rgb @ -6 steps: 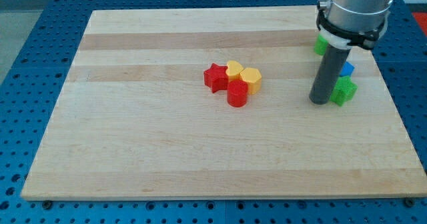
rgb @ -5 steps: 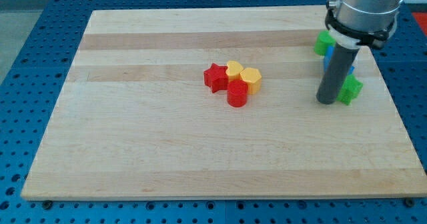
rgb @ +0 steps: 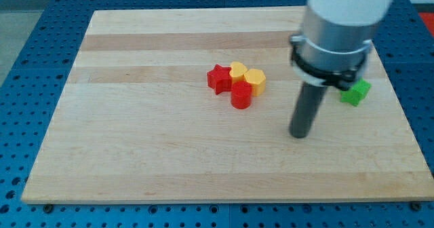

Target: Point your arm to the group of blocks

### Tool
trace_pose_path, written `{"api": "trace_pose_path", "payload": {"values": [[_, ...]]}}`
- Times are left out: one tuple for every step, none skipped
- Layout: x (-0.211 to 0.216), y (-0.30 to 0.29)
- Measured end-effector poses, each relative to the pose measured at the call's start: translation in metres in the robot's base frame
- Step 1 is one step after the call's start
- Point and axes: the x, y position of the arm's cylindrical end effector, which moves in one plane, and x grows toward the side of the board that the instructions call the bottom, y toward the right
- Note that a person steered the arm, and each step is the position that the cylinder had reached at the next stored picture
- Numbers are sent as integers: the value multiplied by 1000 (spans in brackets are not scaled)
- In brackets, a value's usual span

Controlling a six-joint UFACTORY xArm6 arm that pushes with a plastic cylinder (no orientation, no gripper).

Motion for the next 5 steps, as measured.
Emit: {"api": "trace_pose_path", "payload": {"values": [[-4, -46], [-23, -88], [-45, -119], [-65, -125], [-77, -125]]}}
